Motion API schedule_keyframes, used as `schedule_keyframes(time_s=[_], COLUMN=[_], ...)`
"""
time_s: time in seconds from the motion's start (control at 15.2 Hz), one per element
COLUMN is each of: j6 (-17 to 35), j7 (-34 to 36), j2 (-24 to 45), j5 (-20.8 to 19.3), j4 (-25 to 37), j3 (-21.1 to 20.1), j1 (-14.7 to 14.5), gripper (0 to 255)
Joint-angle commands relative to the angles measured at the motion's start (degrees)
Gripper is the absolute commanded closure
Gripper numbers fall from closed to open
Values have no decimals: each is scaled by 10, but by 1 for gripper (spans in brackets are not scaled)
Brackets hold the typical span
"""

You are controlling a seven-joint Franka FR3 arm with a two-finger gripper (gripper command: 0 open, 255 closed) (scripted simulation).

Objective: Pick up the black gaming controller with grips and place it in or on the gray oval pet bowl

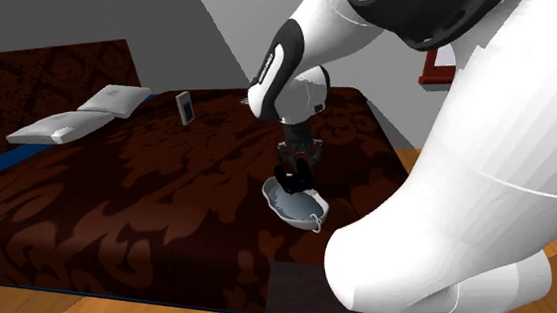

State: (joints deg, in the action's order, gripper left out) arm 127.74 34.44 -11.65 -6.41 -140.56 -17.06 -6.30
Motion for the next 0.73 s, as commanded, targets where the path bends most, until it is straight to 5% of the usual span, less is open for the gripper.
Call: schedule_keyframes(time_s=[0.0, 0.66], j6=[16, 89], j7=[4, 34], j2=[9, 60], j5=[-4, -34], j4=[-8, -33], j3=[-1, -5], j1=[1, 7], gripper=[255, 255])
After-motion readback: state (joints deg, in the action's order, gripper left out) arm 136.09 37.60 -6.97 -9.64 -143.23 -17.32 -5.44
